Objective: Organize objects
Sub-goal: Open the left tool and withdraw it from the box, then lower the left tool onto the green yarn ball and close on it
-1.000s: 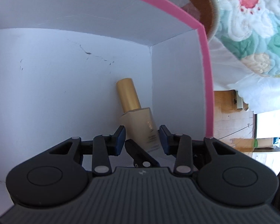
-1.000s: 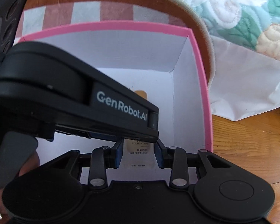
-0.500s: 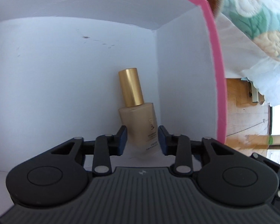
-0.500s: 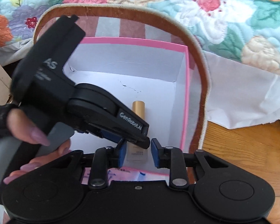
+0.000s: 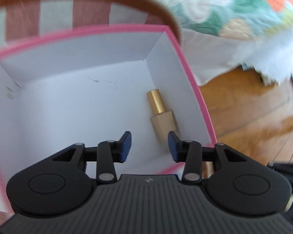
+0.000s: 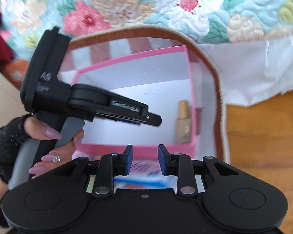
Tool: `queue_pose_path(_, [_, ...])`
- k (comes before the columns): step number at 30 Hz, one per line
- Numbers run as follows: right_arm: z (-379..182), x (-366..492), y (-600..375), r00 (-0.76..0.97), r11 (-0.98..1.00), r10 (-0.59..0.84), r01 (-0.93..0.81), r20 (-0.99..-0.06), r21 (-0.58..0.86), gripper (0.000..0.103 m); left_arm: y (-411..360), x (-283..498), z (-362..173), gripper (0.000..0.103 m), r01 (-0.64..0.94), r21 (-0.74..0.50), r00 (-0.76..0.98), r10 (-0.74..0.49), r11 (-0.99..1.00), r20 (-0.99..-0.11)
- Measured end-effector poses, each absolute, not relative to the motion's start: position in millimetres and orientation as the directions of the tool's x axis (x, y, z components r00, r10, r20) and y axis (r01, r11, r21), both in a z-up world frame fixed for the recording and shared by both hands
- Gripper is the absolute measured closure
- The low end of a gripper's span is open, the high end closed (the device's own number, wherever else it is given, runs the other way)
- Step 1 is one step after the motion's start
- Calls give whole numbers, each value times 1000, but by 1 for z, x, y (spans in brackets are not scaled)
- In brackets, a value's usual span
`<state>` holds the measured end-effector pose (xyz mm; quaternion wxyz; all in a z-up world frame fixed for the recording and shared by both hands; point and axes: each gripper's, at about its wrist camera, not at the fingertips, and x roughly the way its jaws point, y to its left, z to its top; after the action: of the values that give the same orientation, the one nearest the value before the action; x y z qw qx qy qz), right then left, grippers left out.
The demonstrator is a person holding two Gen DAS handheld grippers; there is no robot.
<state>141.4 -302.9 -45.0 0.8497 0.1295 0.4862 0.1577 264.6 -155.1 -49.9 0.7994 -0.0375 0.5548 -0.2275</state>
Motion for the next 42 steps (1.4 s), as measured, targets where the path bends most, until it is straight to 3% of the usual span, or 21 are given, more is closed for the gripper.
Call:
queue_pose_path(6, [-12,99,-298,426,865,499,-202,-754,459,62,-108,206,-4,52,422,-284,247,-410,861,-878])
queue_pose_path(10, [5,71,-285,388,860,509,-278,-769,428,49,-95,178,5,41,455,-272,233,-408,848,-883])
queue_pose_path(13, [7,52,-277,365,851,518,-311,-774,424,36,-79,154,5,39,459,-257,225,-391,850,-892])
queue_pose_path(16, [-5,37,-270,342,838,539,-312,-769,449,29,-66,140,-9,38,445,-273,209,-395,853,-894])
queue_pose_path(24, [-92,42,-266,259,726,657,36,-708,687,28,-44,143,-54,37,388,-329,173,-419,861,-891])
queue_pose_path(32, [-149,39,-254,228,727,621,190,-750,660,28,-39,146,-83,38,357,-367,226,-461,859,-858])
queue_pose_path(38, [-175,41,-246,250,681,652,224,-716,697,28,-41,146,-108,47,311,-373,178,-439,874,-881])
queue_pose_path(42, [-175,43,-234,258,677,683,129,-684,725,29,-31,146,-112,57,227,-436,166,-475,871,-864])
